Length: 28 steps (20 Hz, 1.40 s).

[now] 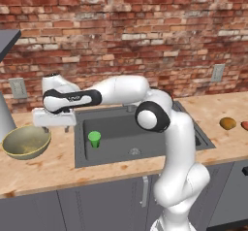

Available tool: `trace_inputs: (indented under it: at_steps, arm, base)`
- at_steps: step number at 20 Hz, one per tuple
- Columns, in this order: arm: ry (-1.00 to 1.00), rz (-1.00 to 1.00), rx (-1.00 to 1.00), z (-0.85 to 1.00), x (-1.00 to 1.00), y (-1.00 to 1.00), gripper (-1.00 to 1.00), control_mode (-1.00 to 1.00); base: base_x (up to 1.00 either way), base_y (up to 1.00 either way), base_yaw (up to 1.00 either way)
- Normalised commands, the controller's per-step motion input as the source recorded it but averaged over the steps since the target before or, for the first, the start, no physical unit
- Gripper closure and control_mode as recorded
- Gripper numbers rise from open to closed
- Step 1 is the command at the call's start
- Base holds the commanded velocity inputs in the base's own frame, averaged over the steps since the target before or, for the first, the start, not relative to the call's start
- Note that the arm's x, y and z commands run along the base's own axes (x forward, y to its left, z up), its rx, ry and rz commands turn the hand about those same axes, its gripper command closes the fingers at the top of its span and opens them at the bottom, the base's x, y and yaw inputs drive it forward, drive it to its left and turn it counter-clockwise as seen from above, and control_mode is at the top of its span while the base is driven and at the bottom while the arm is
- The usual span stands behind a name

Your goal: Remove the potato and sweet potato from the sink. Then move the bowl and cup from the counter to the sink for washing.

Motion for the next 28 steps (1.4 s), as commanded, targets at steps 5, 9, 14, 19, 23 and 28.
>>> trace_inputs:
  at_steps: [5,9,14,19,23,28]
  arm:
    - [0.0,0.01,-0.07,-0.15,0.02,0.2,-1.0,-1.0]
    - [-0.01,0.01,-0.09,-0.18,0.03,0.14,-1.0,-1.0]
    - [-0.01,0.01,-0.08,-0.18,0.08,0.1,-1.0,-1.0]
    - [-0.01,0.0,-0.05,-0.11,0.14,0.01,-1.0,-1.0]
    - [0.0,0.0,-0.02,-0.11,0.17,0.0,-1.0,-1.0]
    - [0.0,0.0,0.0,-0.09,0.19,0.03,-1.0,-1.0]
  base:
    - [0.0,0.0,0.0]
    - [0.0,0.0,0.0]
    - [0.0,0.0,0.0]
    - [0.0,0.0,0.0]
    - [0.0,0.0,0.0]
    - [0.0,0.0,0.0]
